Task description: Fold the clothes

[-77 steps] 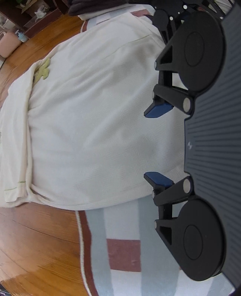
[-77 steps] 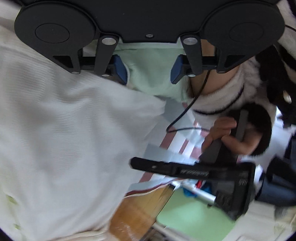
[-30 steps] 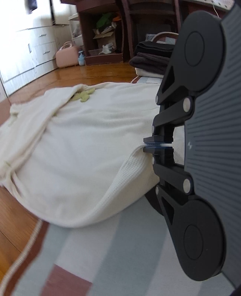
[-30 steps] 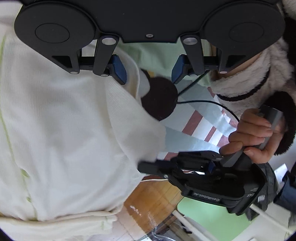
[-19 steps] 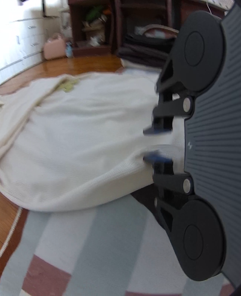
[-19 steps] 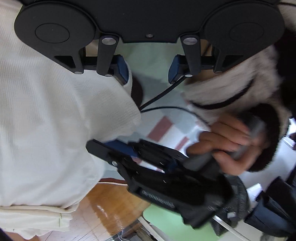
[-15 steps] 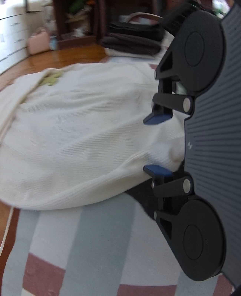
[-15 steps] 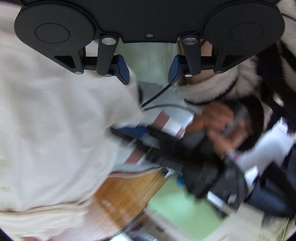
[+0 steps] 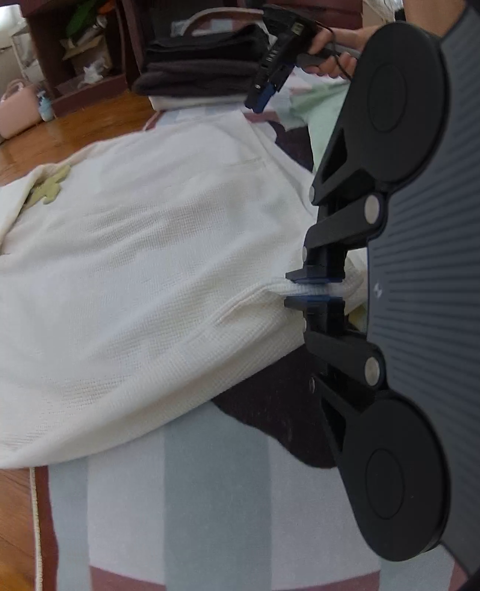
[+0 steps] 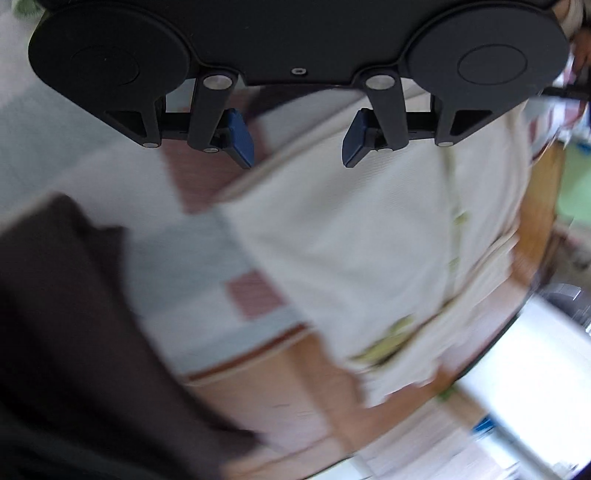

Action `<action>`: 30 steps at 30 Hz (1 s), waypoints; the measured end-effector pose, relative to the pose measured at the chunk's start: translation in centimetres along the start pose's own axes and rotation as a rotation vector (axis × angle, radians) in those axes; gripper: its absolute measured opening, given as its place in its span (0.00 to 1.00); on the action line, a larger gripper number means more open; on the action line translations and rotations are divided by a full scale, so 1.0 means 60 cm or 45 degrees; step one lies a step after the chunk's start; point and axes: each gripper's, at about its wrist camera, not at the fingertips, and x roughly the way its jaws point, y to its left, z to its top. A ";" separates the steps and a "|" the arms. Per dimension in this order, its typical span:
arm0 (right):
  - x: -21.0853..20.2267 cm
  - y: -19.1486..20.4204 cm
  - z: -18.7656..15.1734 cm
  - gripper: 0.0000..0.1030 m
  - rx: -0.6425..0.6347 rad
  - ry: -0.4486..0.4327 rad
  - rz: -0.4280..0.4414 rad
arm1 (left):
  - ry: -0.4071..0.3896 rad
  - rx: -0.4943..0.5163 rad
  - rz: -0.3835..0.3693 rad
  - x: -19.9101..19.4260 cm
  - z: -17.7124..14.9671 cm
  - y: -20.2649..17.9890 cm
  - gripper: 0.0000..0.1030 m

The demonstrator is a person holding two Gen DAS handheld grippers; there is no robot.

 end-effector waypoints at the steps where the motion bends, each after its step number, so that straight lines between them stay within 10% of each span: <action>1: 0.003 -0.010 -0.001 0.57 0.037 -0.020 -0.010 | 0.017 -0.013 -0.001 0.002 0.001 0.004 0.08; 3: 0.009 -0.031 -0.004 0.61 0.112 -0.060 -0.029 | 0.046 -0.062 0.000 0.011 0.006 0.011 0.16; 8: 0.033 -0.002 0.003 0.62 0.021 -0.122 -0.117 | 0.077 -0.171 -0.089 0.022 0.012 0.027 0.82; 9: 0.041 0.007 0.007 0.56 -0.036 -0.124 -0.148 | 0.079 -0.196 -0.120 0.024 0.013 0.030 0.87; 10: 0.048 0.015 0.011 0.26 -0.092 -0.127 -0.179 | 0.077 -0.207 -0.128 0.026 0.013 0.032 0.87; 12: 0.059 0.033 0.017 0.09 -0.199 -0.143 -0.233 | 0.067 -0.211 -0.126 0.027 0.012 0.032 0.75; 14: 0.045 0.052 0.018 0.09 -0.278 -0.222 -0.249 | 0.035 -0.124 -0.050 0.023 0.006 0.017 0.07; 19: -0.047 0.108 0.046 0.08 -0.402 -0.448 -0.166 | -0.218 0.115 0.025 -0.042 -0.009 -0.029 0.06; 24: -0.102 0.100 0.049 0.08 -0.379 -0.511 -0.151 | -0.493 0.081 0.018 -0.138 -0.046 -0.021 0.06; 30: -0.009 0.029 0.007 0.08 -0.304 -0.271 -0.342 | -0.309 -0.024 0.044 -0.109 -0.051 0.002 0.06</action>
